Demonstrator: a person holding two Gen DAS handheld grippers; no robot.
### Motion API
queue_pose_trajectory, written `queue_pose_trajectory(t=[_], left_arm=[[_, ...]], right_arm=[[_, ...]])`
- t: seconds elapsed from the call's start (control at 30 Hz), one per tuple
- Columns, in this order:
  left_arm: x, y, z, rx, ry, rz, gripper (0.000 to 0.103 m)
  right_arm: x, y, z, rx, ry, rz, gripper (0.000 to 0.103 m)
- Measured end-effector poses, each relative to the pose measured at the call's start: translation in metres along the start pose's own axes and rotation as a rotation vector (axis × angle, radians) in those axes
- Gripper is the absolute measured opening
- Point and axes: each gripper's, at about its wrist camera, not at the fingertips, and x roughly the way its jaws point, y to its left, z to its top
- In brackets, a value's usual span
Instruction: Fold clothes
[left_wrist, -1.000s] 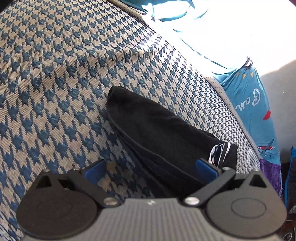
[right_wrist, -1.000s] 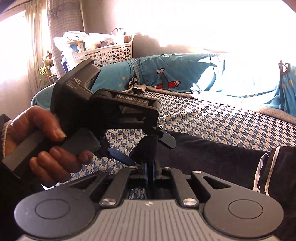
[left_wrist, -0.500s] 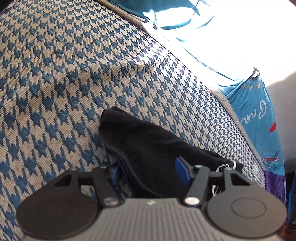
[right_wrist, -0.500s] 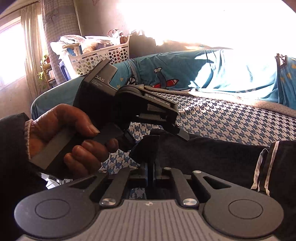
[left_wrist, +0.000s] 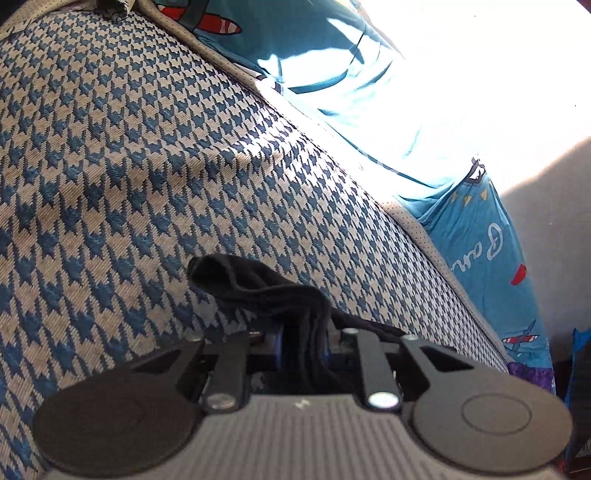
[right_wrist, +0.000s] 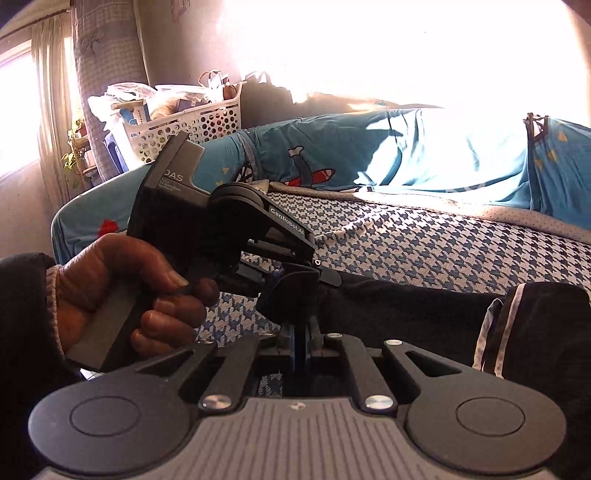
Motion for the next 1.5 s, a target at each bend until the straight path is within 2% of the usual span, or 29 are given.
queue_pose_trajectory(t=[0.23,0.4,0.5,0.73,0.83,0.93,1.0,1.17,1.27,1.37,1.5], left_arm=[[0.001,-0.043,-0.007,0.050,-0.057,-0.102,0.016],[0.010,-0.093,-0.019,0.151,-0.075,-0.162,0.016],[0.020,-0.118,-0.027,0.189,-0.061,-0.208,0.016],[0.050,-0.162,-0.048,0.266,-0.008,-0.264,0.016],[0.061,-0.182,-0.059,0.327,0.015,-0.303,0.016],[0.071,-0.192,-0.073,0.347,0.062,-0.333,0.016],[0.076,-0.190,-0.077,0.330,0.078,-0.326,0.017],[0.078,-0.172,-0.068,0.279,0.058,-0.247,0.020],[0.075,-0.164,-0.061,0.268,0.044,-0.231,0.020],[0.067,-0.158,-0.056,0.273,0.023,-0.208,0.030],[0.059,-0.148,-0.048,0.252,0.011,-0.191,0.031]], right_arm=[[-0.022,-0.009,0.002,-0.015,-0.048,-0.049,0.005],[-0.040,-0.023,0.001,-0.010,-0.080,-0.107,0.005],[-0.053,-0.033,-0.002,-0.010,-0.096,-0.151,0.005],[-0.082,-0.064,-0.014,0.027,-0.106,-0.266,0.005],[-0.093,-0.080,-0.019,0.049,-0.109,-0.321,0.005],[-0.101,-0.094,-0.025,0.063,-0.094,-0.387,0.005],[-0.101,-0.103,-0.029,0.067,-0.055,-0.438,0.005],[-0.088,-0.139,-0.047,0.250,0.147,-0.478,0.008],[-0.096,-0.142,-0.044,0.282,0.119,-0.467,0.015],[-0.104,-0.141,-0.037,0.278,0.083,-0.451,0.027],[-0.112,-0.147,-0.029,0.301,0.044,-0.416,0.031]])
